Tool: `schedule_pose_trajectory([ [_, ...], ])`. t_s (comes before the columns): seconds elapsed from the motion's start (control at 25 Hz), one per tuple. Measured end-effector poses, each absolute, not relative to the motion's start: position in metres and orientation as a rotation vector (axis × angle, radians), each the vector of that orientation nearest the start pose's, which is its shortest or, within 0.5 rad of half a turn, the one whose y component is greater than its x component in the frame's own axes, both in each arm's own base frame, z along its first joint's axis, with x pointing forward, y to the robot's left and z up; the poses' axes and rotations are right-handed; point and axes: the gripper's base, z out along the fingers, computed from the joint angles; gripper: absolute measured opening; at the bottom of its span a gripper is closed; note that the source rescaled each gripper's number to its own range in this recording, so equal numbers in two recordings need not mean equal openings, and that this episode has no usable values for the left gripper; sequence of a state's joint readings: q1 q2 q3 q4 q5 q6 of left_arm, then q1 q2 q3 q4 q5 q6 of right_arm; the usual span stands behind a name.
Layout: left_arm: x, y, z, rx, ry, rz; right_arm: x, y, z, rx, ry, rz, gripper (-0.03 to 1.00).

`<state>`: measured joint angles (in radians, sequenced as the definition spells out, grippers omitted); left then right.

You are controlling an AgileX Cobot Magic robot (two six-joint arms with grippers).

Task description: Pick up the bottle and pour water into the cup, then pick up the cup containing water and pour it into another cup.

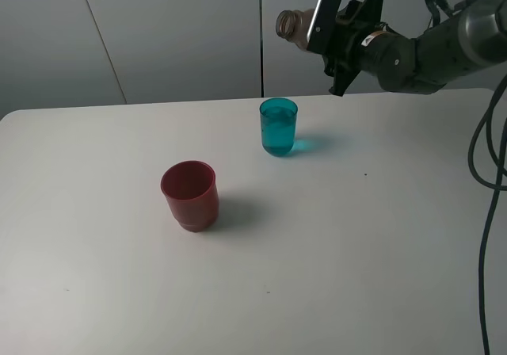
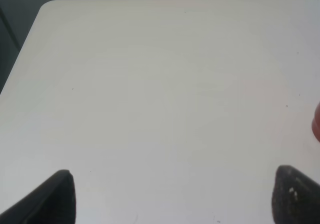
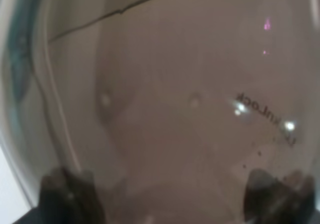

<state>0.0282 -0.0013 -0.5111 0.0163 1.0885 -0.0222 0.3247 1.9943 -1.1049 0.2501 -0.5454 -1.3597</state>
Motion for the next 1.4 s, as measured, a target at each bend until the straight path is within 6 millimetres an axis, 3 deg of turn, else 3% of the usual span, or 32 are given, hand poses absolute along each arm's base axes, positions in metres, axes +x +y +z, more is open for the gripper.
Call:
schedule_pose_trajectory([
  [0.24,-0.008,0.001,0.278,-0.053,2.059,0.023,0.399,0.126,0.19,-1.034,1.698,-0.408,0.02],
  [0.36,-0.008,0.001,0.278,-0.053,2.059,0.023,0.396,0.117,0.194,-0.889,1.834,-0.265,0.02],
  [0.56,-0.008,0.001,0.278,-0.053,2.059,0.023,0.4,0.083,0.189,-0.503,2.024,-0.045,0.02],
  [0.76,-0.008,0.001,0.278,-0.053,2.059,0.023,0.395,0.047,0.177,-0.176,1.986,0.116,0.02],
  [1.0,-0.008,0.001,0.278,-0.053,2.059,0.023,0.394,0.033,0.153,-0.103,1.873,0.175,0.02],
  [1.4,-0.008,0.001,0.278,-0.053,2.059,0.023,0.397,0.03,0.107,-0.203,1.924,0.049,0.02],
])
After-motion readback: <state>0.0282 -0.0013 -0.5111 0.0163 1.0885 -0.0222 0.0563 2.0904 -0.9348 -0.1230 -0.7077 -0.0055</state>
